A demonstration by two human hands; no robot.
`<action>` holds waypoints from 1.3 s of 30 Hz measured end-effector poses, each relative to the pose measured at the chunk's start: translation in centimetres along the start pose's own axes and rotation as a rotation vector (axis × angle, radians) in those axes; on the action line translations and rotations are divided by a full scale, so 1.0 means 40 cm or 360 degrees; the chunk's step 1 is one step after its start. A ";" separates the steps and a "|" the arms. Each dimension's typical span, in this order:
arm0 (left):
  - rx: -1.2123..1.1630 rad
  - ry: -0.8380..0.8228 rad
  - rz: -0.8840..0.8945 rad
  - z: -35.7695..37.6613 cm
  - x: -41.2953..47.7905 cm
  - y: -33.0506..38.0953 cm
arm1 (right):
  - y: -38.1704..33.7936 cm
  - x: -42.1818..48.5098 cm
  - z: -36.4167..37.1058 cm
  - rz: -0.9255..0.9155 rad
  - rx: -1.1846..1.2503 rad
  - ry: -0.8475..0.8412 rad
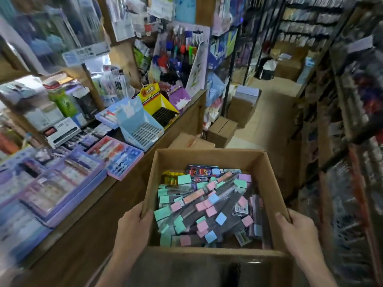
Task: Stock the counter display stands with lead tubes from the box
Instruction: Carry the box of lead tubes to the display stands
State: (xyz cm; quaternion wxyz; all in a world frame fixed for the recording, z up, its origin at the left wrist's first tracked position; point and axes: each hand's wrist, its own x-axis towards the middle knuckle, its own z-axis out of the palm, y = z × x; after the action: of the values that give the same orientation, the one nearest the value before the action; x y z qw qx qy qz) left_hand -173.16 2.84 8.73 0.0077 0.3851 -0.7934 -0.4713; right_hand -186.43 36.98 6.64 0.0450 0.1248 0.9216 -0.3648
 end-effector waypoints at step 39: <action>-0.0655 0.1419 -0.1005 0.609 0.538 0.359 | -0.578 1.236 0.512 -0.1040 -0.0372 -0.1257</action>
State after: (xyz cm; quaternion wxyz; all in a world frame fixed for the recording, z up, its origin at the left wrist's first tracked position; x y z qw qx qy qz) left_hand -206.12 11.33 -1.55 0.2748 0.7547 -0.4524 -0.3876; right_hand -240.35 16.48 -1.63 0.2865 -0.3219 0.8598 -0.2738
